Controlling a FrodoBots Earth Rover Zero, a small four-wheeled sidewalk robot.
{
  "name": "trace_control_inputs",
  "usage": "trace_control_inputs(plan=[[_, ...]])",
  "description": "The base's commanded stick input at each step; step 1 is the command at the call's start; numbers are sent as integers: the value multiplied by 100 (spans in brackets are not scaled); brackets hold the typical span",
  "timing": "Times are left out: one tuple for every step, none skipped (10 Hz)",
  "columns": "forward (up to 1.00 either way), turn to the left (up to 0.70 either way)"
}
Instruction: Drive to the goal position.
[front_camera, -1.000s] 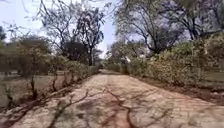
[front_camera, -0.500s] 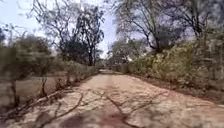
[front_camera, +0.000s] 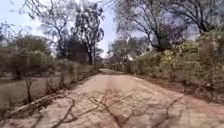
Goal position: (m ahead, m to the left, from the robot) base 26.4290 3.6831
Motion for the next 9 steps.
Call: trace_control_inputs(plan=[[100,0],[100,0],[100,0],[100,0],[100,0],[100,0],[100,0],[100,40],[100,40]])
